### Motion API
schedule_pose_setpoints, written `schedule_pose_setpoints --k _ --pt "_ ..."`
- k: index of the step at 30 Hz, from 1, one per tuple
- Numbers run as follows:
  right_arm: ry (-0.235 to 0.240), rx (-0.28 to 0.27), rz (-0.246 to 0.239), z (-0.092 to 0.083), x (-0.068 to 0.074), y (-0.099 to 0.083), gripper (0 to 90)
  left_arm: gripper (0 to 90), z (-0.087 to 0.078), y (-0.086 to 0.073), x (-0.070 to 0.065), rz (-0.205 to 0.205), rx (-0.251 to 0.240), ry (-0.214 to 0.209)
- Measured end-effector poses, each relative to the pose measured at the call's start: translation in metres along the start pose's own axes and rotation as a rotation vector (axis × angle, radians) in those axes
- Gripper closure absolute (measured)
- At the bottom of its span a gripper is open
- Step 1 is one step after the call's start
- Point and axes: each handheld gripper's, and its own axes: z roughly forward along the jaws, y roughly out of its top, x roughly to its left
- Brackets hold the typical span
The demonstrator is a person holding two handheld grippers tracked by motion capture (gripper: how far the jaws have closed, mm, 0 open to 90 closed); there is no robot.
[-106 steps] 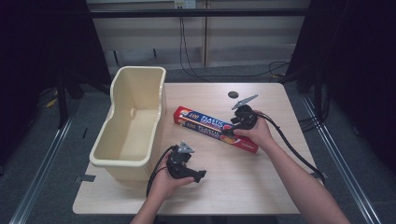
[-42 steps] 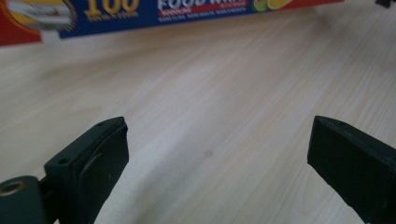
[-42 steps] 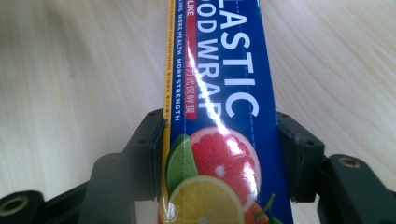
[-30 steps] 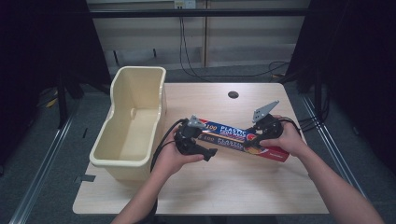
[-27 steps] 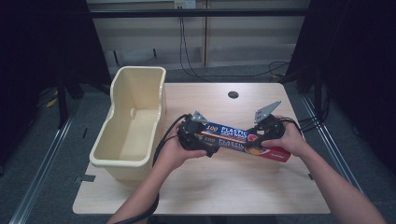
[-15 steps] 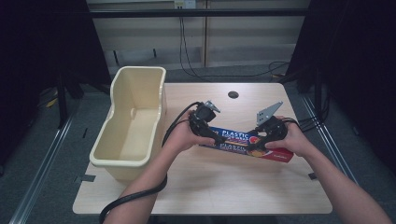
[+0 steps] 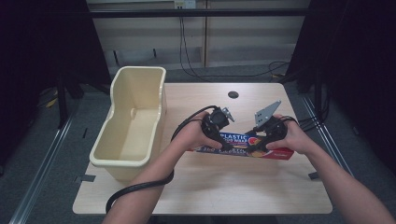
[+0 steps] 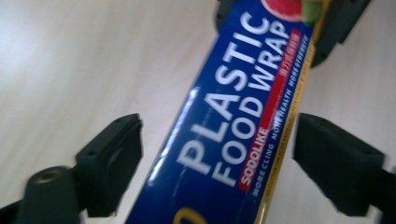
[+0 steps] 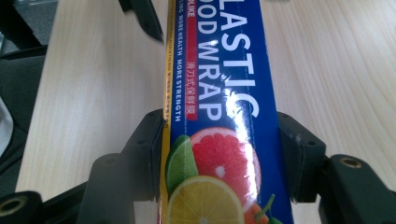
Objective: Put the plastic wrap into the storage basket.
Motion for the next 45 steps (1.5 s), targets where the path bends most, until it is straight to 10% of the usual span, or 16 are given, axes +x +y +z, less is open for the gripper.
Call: schedule_pose_setpoints --k 8,12,14,23,45 --pt "0.035 -0.008 -0.054 -0.001 0.004 0.01 41.5 32.9 0.007 0.005 -0.009 0.067 0.081 -0.019" --pt "0.064 -0.052 -0.028 -0.004 0.002 0.007 37.4 36.3 0.002 0.009 -0.017 0.032 0.09 -0.019" --pt "0.061 -0.095 -0.004 -0.008 0.0 0.007 26.3 38.3 -0.008 0.011 -0.02 -0.048 0.112 -0.034" --pt "-0.152 -0.143 0.166 -0.031 -0.008 -0.009 1.9 40.1 -0.035 0.002 -0.015 -0.138 0.157 0.023" --pt "-0.301 -0.123 0.234 -0.012 -0.002 -0.038 2.7 40.3 -0.101 -0.015 0.001 -0.32 0.129 0.107"
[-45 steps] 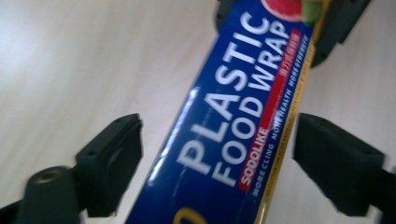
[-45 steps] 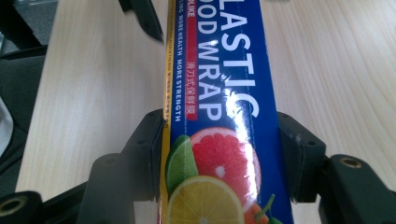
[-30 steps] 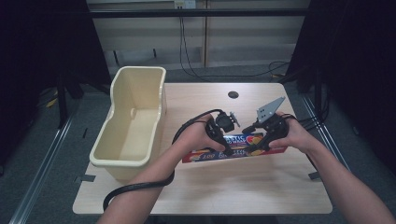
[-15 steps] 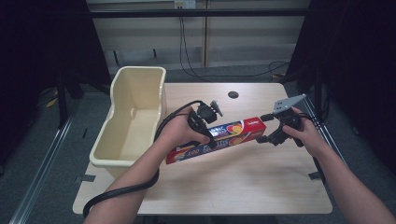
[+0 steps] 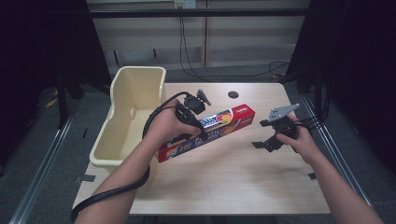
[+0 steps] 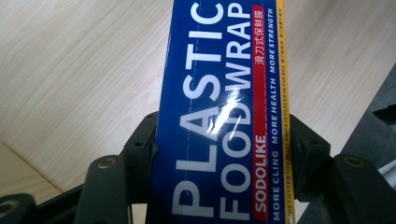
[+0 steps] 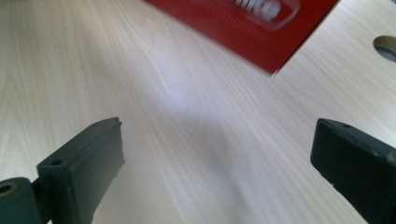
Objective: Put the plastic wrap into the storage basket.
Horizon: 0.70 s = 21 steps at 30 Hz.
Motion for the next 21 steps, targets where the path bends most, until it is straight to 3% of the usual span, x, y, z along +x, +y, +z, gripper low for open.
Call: schedule_pose_setpoints --k 2,3,4,10,15,20,21 --pt "0.006 -0.018 0.02 0.003 0.004 -0.004 2.6 40.3 -0.006 0.0 0.003 -0.013 -0.002 -0.001" --pt "-0.003 -0.012 0.019 0.005 0.005 -0.005 2.5 40.4 -0.011 0.0 0.005 -0.054 -0.009 0.0" --pt "-0.008 -0.009 0.018 0.006 0.007 -0.007 2.5 40.4 -0.012 -0.001 0.006 -0.06 -0.019 0.007" --pt "-0.009 -0.01 0.048 0.014 0.015 -0.014 3.0 40.5 -0.027 -0.003 0.012 -0.136 0.0 0.022" --pt "-0.014 -0.027 0.064 0.016 0.018 -0.02 2.7 40.5 -0.036 -0.005 0.016 -0.183 -0.018 0.046" --pt "-0.039 -0.019 0.073 0.017 0.018 -0.023 2.7 40.5 -0.043 -0.008 0.021 -0.206 -0.025 0.04" --pt "-0.039 -0.021 0.073 0.018 0.018 -0.023 2.6 40.5 -0.046 -0.01 0.021 -0.219 -0.032 0.058"
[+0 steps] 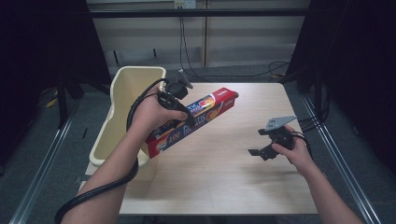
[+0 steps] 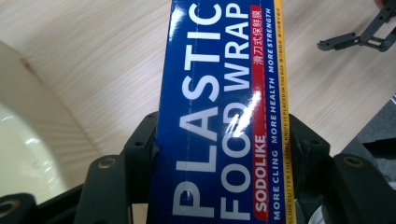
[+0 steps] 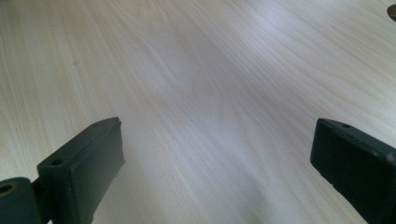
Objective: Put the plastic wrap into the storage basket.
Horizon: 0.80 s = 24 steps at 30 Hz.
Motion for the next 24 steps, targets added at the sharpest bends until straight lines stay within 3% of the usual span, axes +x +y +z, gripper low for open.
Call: schedule_pose_setpoints --k 6,10,16,24 --pt "-0.018 0.016 -0.004 0.006 0.001 -0.003 2.7 40.5 -0.013 -0.003 0.006 -0.021 -0.006 0.025" --pt "-0.013 -0.002 0.008 0.007 0.002 -0.002 2.6 40.6 -0.023 -0.006 0.011 -0.081 -0.045 0.029" --pt "-0.019 -0.005 0.007 0.005 0.001 -0.003 2.6 40.5 -0.035 -0.008 0.02 -0.119 -0.025 0.056" --pt "-0.02 0.0 0.01 0.006 0.0 -0.005 2.6 40.6 -0.048 -0.012 0.03 -0.167 -0.046 0.076"
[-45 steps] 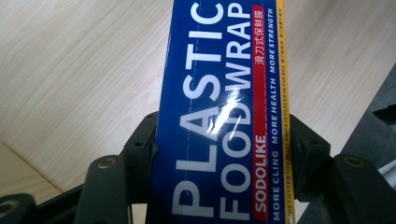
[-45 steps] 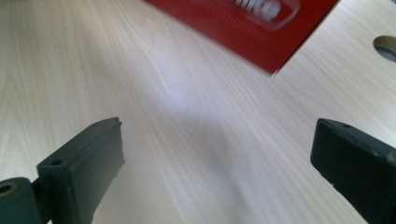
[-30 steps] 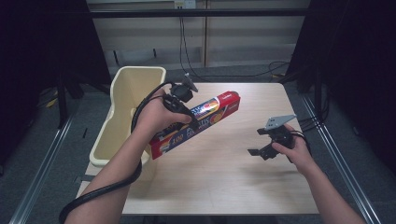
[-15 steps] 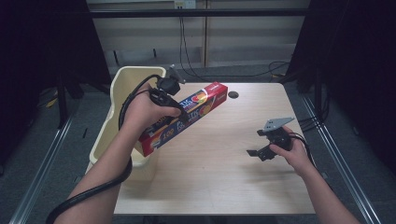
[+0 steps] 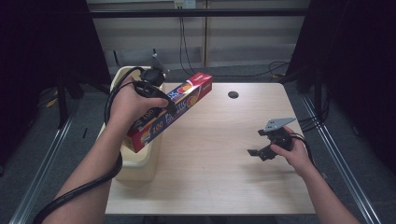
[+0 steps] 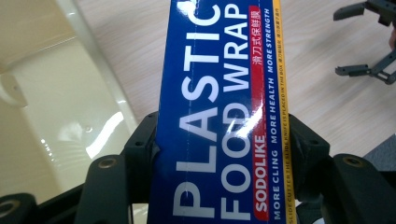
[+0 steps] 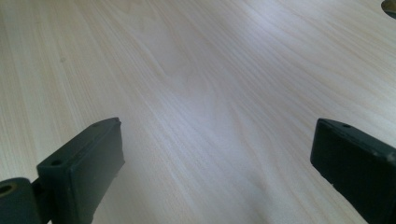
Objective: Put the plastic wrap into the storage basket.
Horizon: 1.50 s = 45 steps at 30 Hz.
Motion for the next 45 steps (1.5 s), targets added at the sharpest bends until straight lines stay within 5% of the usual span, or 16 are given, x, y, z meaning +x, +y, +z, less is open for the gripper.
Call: schedule_pose_setpoints --k 8,10,11,13,24,45 --pt "-0.004 0.004 0.003 0.0 0.0 -0.001 2.6 40.7 -0.013 -0.007 0.015 -0.084 -0.002 0.03" --pt "0.001 0.005 -0.003 0.001 0.0 -0.001 2.6 40.6 -0.016 -0.008 0.021 -0.054 0.003 0.036" --pt "-0.002 0.006 -0.004 0.001 0.0 -0.001 2.6 40.6 -0.016 -0.009 0.021 -0.094 -0.005 0.037" --pt "-0.002 0.005 -0.004 0.002 0.0 -0.001 2.5 40.6 -0.018 -0.01 0.023 -0.075 -0.005 0.038" --pt "-0.002 0.005 -0.005 0.001 0.0 -0.002 2.5 40.6 -0.028 -0.019 0.039 -0.176 -0.015 0.077" --pt "0.003 0.006 -0.007 0.001 -0.001 -0.003 2.5 40.7 -0.051 -0.02 0.04 -0.213 -0.06 0.082"
